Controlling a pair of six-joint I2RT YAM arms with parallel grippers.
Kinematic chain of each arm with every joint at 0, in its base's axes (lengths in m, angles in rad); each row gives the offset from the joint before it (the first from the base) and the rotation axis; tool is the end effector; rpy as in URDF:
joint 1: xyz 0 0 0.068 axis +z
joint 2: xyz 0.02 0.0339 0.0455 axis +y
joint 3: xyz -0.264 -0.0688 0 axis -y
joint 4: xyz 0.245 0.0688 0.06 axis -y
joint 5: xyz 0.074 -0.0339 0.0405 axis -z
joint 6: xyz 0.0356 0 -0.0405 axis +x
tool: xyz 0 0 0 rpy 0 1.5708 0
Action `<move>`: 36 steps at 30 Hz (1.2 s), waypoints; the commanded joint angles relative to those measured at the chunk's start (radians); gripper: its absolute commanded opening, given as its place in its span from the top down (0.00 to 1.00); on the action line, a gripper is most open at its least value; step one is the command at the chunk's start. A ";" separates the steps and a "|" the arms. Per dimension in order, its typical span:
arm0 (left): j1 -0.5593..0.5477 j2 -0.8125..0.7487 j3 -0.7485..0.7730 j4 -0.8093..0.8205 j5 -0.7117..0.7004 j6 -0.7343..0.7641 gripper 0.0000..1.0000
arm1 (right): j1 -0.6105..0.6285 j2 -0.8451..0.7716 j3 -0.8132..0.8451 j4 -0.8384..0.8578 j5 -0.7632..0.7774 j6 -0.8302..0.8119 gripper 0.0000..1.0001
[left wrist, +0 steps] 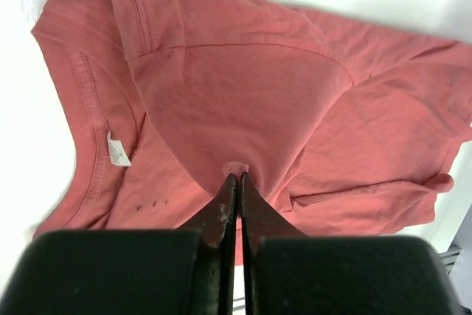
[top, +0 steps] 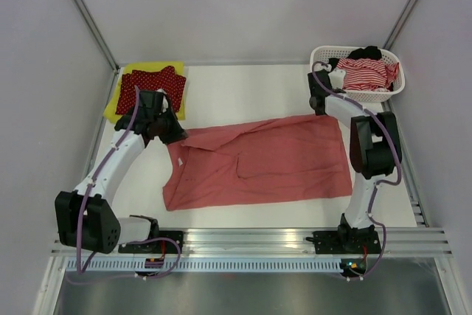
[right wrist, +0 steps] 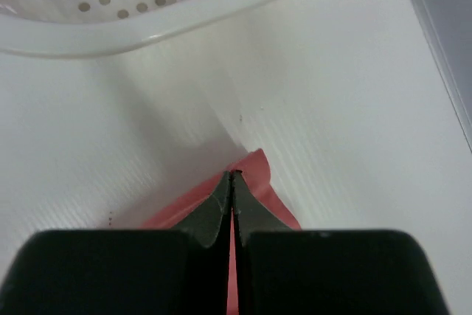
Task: Fold and stack the mixed laundry pile
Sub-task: Fold the T-shirt at the center of the board.
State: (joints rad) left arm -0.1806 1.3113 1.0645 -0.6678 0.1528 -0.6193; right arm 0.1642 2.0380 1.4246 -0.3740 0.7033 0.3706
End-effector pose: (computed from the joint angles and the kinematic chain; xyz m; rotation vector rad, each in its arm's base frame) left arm 0.2657 -0.0540 0.2805 -0.4893 2.5000 -0.5171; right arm 0.4275 0.0475 0.1728 0.4957 2.2929 -0.6401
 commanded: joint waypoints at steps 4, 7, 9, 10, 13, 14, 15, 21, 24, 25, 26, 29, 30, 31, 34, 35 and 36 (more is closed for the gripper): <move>0.000 -0.083 -0.040 -0.070 0.014 -0.040 0.98 | 0.006 -0.234 -0.191 0.079 -0.054 0.051 1.00; 0.000 -0.113 -0.064 -0.098 0.014 -0.039 0.98 | 0.012 -0.286 -0.255 0.069 -0.056 0.056 1.00; 0.000 -0.144 -0.078 -0.133 0.014 -0.034 0.98 | 0.017 -0.331 -0.288 0.063 -0.051 0.059 1.00; 0.000 -0.153 -0.087 -0.147 0.002 -0.034 0.98 | 0.017 -0.367 -0.323 0.063 -0.044 0.062 1.00; 0.000 -0.194 -0.090 -0.206 -0.013 -0.034 0.98 | 0.020 -0.427 -0.368 0.046 -0.028 0.068 0.99; 0.000 -0.205 -0.090 -0.226 -0.009 -0.033 0.98 | 0.020 -0.441 -0.374 0.043 -0.025 0.068 0.99; 0.001 -0.219 -0.090 -0.236 -0.009 -0.031 0.98 | 0.021 -0.453 -0.380 0.037 -0.024 0.070 0.99; 0.001 -0.224 -0.074 -0.302 -0.015 -0.013 0.98 | 0.023 -0.530 -0.403 0.001 -0.004 0.063 1.00; 0.001 -0.231 -0.081 -0.332 0.010 -0.002 0.98 | 0.023 -0.556 -0.424 -0.019 -0.004 0.063 1.00; 0.001 -0.236 -0.084 -0.354 0.017 0.001 0.98 | 0.023 -0.570 -0.440 -0.028 -0.004 0.065 0.99; 0.001 -0.253 -0.087 -0.361 0.017 0.003 0.98 | 0.024 -0.576 -0.443 -0.035 -0.001 0.065 1.00; 0.001 -0.288 -0.097 -0.398 -0.019 0.022 0.98 | 0.023 -0.604 -0.457 -0.066 0.016 0.073 0.99; 0.001 -0.294 -0.104 -0.410 -0.038 0.026 0.98 | 0.023 -0.611 -0.476 -0.071 0.019 0.079 0.99; 0.001 -0.297 -0.112 -0.421 -0.038 0.026 0.98 | 0.023 -0.624 -0.486 -0.095 0.021 0.108 1.00; 0.000 -0.307 -0.184 -0.411 -0.015 0.017 0.98 | 0.023 -0.639 -0.547 -0.127 -0.022 0.155 0.99; 0.000 -0.304 -0.223 -0.408 -0.010 0.010 0.98 | 0.023 -0.641 -0.581 -0.135 -0.031 0.171 1.00; 0.001 -0.302 -0.242 -0.406 0.004 0.004 0.98 | 0.023 -0.645 -0.599 -0.152 -0.039 0.185 1.00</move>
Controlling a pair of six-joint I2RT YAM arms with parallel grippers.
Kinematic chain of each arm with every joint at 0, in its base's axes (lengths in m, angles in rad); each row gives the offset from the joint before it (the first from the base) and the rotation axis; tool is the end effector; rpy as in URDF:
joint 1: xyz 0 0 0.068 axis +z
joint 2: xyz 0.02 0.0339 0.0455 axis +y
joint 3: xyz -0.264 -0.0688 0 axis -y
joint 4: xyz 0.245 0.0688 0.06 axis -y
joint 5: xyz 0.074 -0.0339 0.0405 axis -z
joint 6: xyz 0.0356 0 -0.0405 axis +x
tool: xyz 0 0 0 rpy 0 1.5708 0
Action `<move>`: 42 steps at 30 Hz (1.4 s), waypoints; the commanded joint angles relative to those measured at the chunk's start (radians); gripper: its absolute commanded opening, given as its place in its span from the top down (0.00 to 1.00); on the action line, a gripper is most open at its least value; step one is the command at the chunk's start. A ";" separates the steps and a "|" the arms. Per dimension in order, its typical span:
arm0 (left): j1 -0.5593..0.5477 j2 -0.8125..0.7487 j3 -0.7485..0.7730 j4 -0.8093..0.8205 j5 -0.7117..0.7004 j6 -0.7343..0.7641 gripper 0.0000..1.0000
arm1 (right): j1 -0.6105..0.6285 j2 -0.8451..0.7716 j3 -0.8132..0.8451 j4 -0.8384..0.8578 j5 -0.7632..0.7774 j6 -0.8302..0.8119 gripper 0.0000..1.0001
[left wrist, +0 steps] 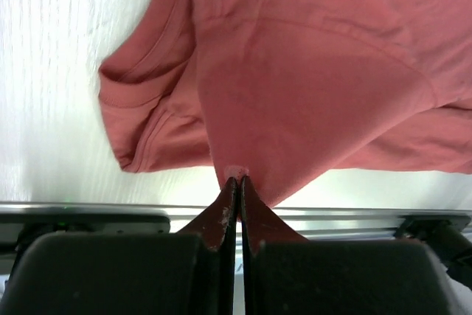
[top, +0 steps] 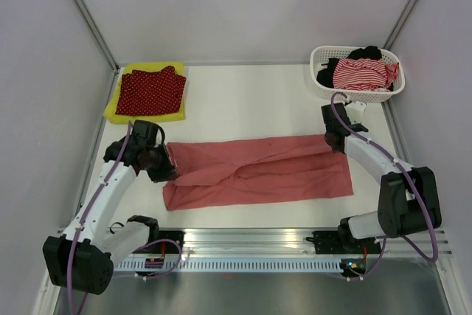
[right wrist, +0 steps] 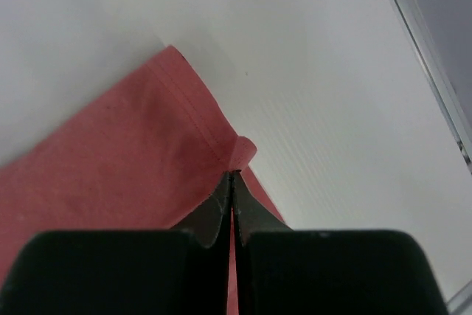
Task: Fold and stack the mixed laundry pile
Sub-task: Fold the T-shirt at the center of the board.
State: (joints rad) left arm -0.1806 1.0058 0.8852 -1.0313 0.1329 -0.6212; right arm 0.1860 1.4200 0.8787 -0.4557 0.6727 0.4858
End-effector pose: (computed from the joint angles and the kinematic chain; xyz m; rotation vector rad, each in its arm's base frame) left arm 0.1699 -0.0358 0.2667 -0.5691 2.7211 -0.4009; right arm 0.2758 0.0293 0.2142 0.5876 2.2756 -0.5444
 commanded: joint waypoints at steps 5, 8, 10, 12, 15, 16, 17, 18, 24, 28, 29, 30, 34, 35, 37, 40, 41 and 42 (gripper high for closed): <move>0.000 -0.001 -0.124 -0.052 0.050 -0.021 0.44 | 0.001 -0.046 -0.112 -0.158 -0.022 0.137 0.52; 0.000 -0.003 -0.088 -0.046 0.051 -0.028 0.00 | 0.001 -0.110 -0.093 -0.169 -0.062 0.116 0.19; 0.000 0.005 -0.063 -0.029 0.056 -0.025 0.00 | 0.000 -0.141 -0.070 -0.164 -0.097 0.087 0.11; -0.002 0.025 -0.037 0.026 0.076 -0.025 0.00 | 0.006 -0.185 -0.052 -0.120 -0.182 0.025 0.02; -0.017 0.074 -0.017 0.163 0.134 -0.052 0.00 | 0.033 -0.213 -0.053 -0.026 -0.290 -0.029 0.02; -0.026 0.091 -0.022 0.198 0.140 -0.069 0.00 | 0.041 -0.208 -0.058 -0.003 -0.320 -0.033 0.02; -0.052 0.114 -0.029 0.296 0.166 -0.092 0.01 | 0.062 -0.190 -0.063 0.041 -0.394 -0.038 0.02; -0.068 0.137 -0.038 0.334 0.172 -0.106 0.00 | 0.076 -0.175 -0.067 0.066 -0.428 -0.035 0.02; -0.149 0.486 -0.016 0.546 0.168 -0.137 0.00 | 0.202 0.016 -0.072 0.157 -0.505 0.000 0.02; -0.148 0.690 0.053 0.583 0.093 -0.129 0.00 | 0.312 0.071 -0.061 0.201 -0.513 -0.015 0.02; -0.146 0.770 0.069 0.586 0.099 -0.124 0.00 | 0.346 0.077 -0.064 0.218 -0.507 -0.010 0.02; -0.146 0.801 0.086 0.588 0.099 -0.121 0.00 | 0.349 0.086 -0.067 0.224 -0.506 -0.009 0.02; -0.145 0.950 0.203 0.590 0.085 -0.086 0.00 | 0.348 0.160 -0.066 0.253 -0.420 -0.045 0.02; -0.146 0.980 0.240 0.586 0.082 -0.075 0.01 | 0.346 0.177 -0.058 0.233 -0.420 -0.049 0.02; -0.145 1.086 0.422 0.548 0.106 -0.065 0.00 | 0.348 0.203 -0.069 0.216 -0.442 -0.036 0.02; -0.161 1.261 0.745 0.510 0.102 -0.017 0.01 | 0.354 0.165 -0.161 0.262 -0.557 0.022 0.02; -0.166 1.315 0.847 0.484 0.111 0.000 0.00 | 0.377 0.148 -0.184 0.270 -0.580 0.046 0.02; -0.165 1.452 1.087 0.452 0.125 0.009 0.00 | 0.398 0.113 -0.219 0.281 -0.610 0.059 0.02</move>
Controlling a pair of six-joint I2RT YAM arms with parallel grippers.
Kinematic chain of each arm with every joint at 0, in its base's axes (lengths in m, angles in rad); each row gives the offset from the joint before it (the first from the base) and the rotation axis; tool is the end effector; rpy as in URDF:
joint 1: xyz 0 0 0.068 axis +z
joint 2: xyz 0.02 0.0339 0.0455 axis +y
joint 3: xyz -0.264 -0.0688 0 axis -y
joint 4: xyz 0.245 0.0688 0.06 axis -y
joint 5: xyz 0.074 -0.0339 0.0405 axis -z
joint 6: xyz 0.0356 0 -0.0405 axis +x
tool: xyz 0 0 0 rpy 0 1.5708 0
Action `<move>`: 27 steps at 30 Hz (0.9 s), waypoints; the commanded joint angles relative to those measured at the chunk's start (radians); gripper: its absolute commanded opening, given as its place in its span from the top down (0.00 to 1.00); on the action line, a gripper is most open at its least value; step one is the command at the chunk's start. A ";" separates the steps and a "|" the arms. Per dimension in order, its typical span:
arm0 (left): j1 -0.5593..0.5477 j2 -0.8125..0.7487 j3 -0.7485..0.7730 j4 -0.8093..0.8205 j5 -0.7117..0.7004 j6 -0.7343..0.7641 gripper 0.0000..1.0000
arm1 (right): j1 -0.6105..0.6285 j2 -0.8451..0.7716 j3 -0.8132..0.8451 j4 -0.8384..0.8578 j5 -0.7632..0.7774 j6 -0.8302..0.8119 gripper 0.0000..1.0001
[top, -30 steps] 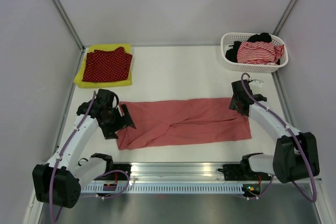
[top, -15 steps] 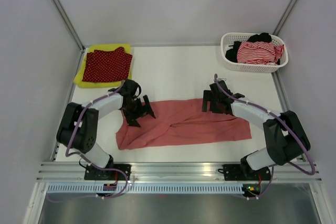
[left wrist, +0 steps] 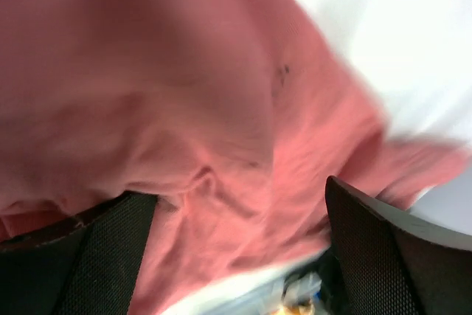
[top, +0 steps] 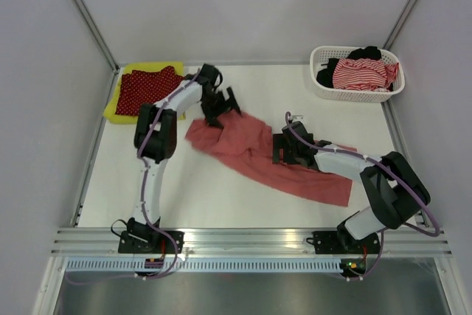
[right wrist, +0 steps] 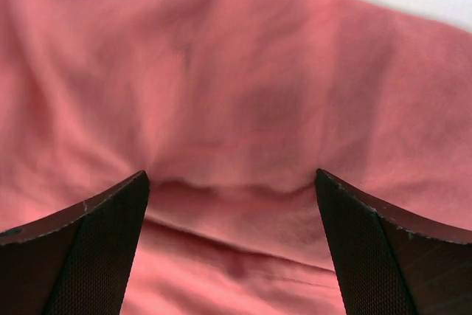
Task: Fold and stack the mixed laundry pile
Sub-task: Fold the T-shirt at the center of the board.
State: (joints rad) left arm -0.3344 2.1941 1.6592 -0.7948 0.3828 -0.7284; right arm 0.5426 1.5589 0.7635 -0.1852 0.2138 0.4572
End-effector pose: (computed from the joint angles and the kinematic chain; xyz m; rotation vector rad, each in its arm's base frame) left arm 0.4122 -0.1573 0.1507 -0.5268 3.0051 -0.6967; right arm 0.2537 0.1442 0.1541 -0.0255 2.5230 0.1299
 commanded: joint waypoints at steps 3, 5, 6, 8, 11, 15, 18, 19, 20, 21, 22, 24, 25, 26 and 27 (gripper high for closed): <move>-0.012 0.483 0.817 0.161 -0.044 0.110 0.01 | 0.178 -0.034 -0.109 0.061 -0.295 0.139 0.02; -0.011 0.619 0.962 0.266 -0.027 0.038 0.00 | 0.303 -0.014 -0.090 0.076 -0.344 0.161 0.02; -0.011 0.619 0.918 0.349 -0.013 0.023 0.01 | 0.351 0.015 -0.078 0.093 -0.358 0.175 0.02; -0.015 0.586 0.825 0.492 -0.038 -0.057 0.00 | 0.457 0.055 -0.050 0.116 -0.405 0.161 0.02; -0.026 0.622 0.839 0.552 -0.081 -0.068 0.00 | 0.522 0.107 0.005 0.070 -0.407 0.143 0.02; -0.009 0.641 0.844 0.554 -0.130 -0.126 0.00 | 0.545 0.078 0.011 0.035 -0.447 0.136 0.02; -0.006 0.636 0.837 0.551 -0.163 -0.149 0.00 | 0.563 0.015 -0.015 0.015 -0.461 0.135 0.02; -0.009 0.636 0.835 0.551 -0.163 -0.154 0.00 | 0.571 -0.005 -0.026 0.007 -0.450 0.143 0.02; -0.009 0.638 0.835 0.551 -0.163 -0.157 0.01 | 0.571 -0.044 -0.038 0.003 -0.438 0.143 0.02; -0.011 0.636 0.835 0.551 -0.159 -0.166 0.00 | 0.571 -0.065 -0.038 -0.022 -0.421 0.140 0.02; -0.012 0.636 0.837 0.557 -0.157 -0.167 0.00 | 0.571 -0.085 -0.035 -0.036 -0.380 0.130 0.02; -0.014 0.625 0.844 0.566 -0.147 -0.170 0.01 | 0.571 -0.147 -0.023 -0.065 -0.325 0.118 0.02; -0.012 0.619 0.850 0.568 -0.145 -0.170 0.00 | 0.571 -0.170 -0.020 -0.068 -0.288 0.117 0.02; -0.012 0.609 0.867 0.568 -0.145 -0.167 0.00 | 0.570 -0.210 -0.018 -0.071 -0.272 0.120 0.02; -0.012 0.583 0.872 0.571 -0.148 -0.164 0.00 | 0.568 -0.227 -0.018 -0.080 -0.261 0.120 0.02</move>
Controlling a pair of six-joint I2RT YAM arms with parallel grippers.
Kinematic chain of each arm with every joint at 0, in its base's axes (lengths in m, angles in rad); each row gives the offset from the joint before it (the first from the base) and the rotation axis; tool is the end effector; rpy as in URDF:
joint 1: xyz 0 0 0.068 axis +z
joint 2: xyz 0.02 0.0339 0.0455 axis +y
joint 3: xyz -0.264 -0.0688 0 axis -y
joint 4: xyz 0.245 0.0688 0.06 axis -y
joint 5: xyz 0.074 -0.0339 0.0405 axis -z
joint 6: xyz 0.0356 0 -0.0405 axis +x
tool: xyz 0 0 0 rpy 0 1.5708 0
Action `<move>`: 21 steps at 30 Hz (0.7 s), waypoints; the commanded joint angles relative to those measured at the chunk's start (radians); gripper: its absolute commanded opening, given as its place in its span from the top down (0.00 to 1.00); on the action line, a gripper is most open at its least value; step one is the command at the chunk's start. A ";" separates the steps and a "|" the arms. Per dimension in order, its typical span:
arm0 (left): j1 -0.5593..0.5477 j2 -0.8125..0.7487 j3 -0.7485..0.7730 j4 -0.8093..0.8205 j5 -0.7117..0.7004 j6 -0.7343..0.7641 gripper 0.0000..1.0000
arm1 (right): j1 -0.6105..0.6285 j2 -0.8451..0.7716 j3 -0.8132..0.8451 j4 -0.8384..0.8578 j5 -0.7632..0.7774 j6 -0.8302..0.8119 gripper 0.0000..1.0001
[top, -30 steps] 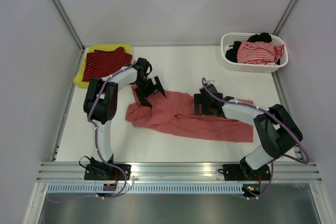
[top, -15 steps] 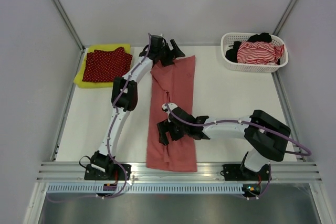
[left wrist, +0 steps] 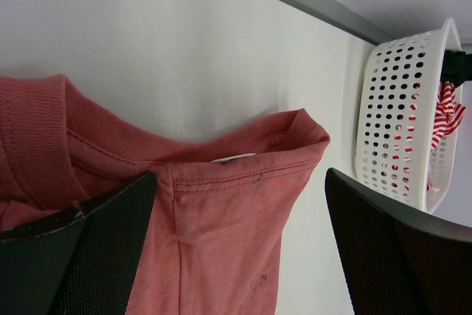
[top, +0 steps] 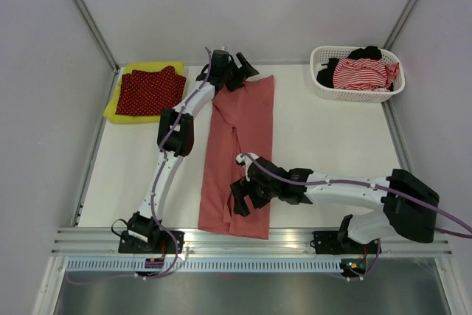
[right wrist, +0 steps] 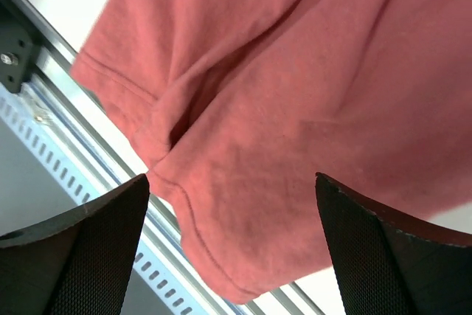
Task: Fold and stack the mixed laundry pile
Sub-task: Fold the T-shirt at the center of the board.
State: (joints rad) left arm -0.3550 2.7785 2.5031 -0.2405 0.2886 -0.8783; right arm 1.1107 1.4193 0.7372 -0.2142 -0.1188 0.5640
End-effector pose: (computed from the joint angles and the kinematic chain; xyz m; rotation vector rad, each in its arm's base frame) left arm 0.5712 -0.2225 0.1450 -0.3948 2.2046 -1.0163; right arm 0.1190 0.2496 0.1812 -0.7723 2.5488 0.7996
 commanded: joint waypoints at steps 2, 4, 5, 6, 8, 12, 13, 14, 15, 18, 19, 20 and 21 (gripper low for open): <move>0.008 -0.046 0.023 0.029 -0.057 -0.002 0.00 | -0.009 -0.135 0.005 -0.068 0.106 0.023 0.02; 0.008 -0.123 0.007 0.053 -0.023 0.035 0.00 | -0.020 -0.164 -0.002 -0.093 0.134 0.031 0.02; 0.008 -0.149 0.002 0.061 -0.005 0.050 0.00 | -0.025 -0.190 -0.013 -0.100 0.171 0.037 0.02; 0.007 -0.184 -0.004 0.056 0.019 0.077 0.00 | -0.028 -0.204 -0.019 -0.108 0.183 0.048 0.02; 0.007 -0.313 -0.079 0.047 0.041 0.117 0.01 | -0.044 -0.233 -0.035 -0.113 0.202 0.054 0.02; 0.008 -0.578 -0.338 -0.014 0.066 0.232 0.00 | -0.078 -0.273 -0.079 -0.116 0.214 0.073 0.02; 0.010 -0.641 -0.396 -0.040 0.069 0.246 0.00 | -0.086 -0.278 -0.088 -0.123 0.215 0.085 0.02; 0.010 -0.749 -0.529 -0.066 0.070 0.257 0.00 | -0.086 -0.286 -0.105 -0.132 0.220 0.091 0.02; 0.010 -0.819 -0.609 -0.094 0.073 0.269 0.00 | -0.089 -0.293 -0.116 -0.143 0.217 0.093 0.02; 0.005 -1.074 -1.000 -0.103 0.073 0.236 0.00 | -0.089 -0.345 -0.169 -0.122 0.150 0.088 0.02; -0.004 -1.132 -1.193 -0.103 0.061 0.225 0.00 | -0.089 -0.358 -0.183 -0.114 0.061 0.082 0.02; -0.012 -1.201 -1.287 -0.103 0.047 0.213 0.00 | -0.089 -0.376 -0.209 -0.103 0.017 0.071 0.02; -0.030 -1.315 -1.378 -0.103 0.029 0.181 0.00 | -0.088 -0.382 -0.222 -0.087 -0.023 0.065 0.02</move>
State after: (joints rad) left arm -0.3531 1.5772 1.3979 -0.2604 0.3393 -0.6872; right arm 1.0229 1.0817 0.5484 -0.3305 -0.0010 0.6323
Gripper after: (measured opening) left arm 0.993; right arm 0.979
